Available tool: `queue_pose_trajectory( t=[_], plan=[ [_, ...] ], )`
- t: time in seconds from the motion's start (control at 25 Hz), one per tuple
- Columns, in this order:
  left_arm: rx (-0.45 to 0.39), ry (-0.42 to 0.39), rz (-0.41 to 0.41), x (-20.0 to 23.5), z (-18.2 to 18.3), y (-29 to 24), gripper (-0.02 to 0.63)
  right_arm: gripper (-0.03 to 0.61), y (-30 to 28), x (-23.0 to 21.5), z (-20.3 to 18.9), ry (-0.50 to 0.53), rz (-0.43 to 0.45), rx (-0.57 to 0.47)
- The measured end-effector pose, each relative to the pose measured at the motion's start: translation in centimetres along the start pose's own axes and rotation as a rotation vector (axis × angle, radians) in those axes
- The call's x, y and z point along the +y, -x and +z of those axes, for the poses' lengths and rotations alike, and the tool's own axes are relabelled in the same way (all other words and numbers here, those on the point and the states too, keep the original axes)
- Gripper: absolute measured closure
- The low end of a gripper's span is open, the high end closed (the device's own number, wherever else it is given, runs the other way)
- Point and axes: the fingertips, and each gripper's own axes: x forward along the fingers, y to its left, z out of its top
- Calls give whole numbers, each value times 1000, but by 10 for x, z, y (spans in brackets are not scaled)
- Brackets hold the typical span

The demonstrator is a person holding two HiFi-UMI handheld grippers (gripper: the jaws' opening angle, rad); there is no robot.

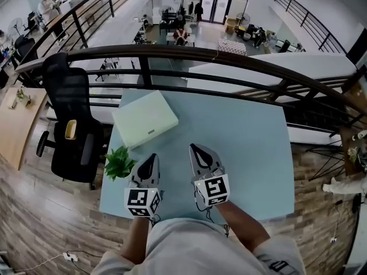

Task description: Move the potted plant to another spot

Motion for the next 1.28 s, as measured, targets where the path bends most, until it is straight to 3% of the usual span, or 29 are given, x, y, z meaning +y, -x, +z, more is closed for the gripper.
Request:
queue_pose_trajectory(
  t=[1.28],
  plan=[
    [-3, -20, 6, 3, 0, 11, 601, 575, 8, 0, 6, 16, -21, -5]
  ],
)
